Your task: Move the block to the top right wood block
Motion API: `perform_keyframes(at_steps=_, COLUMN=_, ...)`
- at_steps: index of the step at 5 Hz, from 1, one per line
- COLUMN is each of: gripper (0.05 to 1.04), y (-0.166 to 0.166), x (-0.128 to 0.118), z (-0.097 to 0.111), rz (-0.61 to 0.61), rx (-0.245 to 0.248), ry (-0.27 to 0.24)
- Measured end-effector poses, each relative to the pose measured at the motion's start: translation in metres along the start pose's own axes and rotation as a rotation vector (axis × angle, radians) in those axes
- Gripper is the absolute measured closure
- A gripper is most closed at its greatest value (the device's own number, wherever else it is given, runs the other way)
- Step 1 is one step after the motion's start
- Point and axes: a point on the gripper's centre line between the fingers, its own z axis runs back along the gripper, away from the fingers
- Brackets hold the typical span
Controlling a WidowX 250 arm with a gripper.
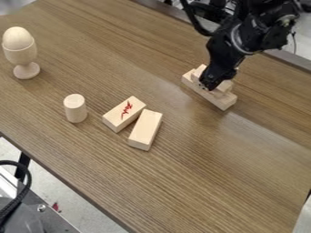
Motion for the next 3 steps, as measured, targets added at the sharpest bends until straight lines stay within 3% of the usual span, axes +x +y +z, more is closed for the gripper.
perform_keyframes(at_steps=1, gripper=0.253, y=-0.0014, x=0.0025, z=0.0019, rz=0.002, rx=0.006, ry=-0.012)
perform_keyframes(at_steps=2, gripper=0.078, y=-0.0017, x=0.0019, z=0.0031, rz=-0.007, rx=0.001, ry=-0.022)
perform_keyframes(at_steps=3, gripper=0.083, y=-0.0013, x=0.0035, z=0.0037, rz=-0.021, rx=0.003, ry=-0.039)
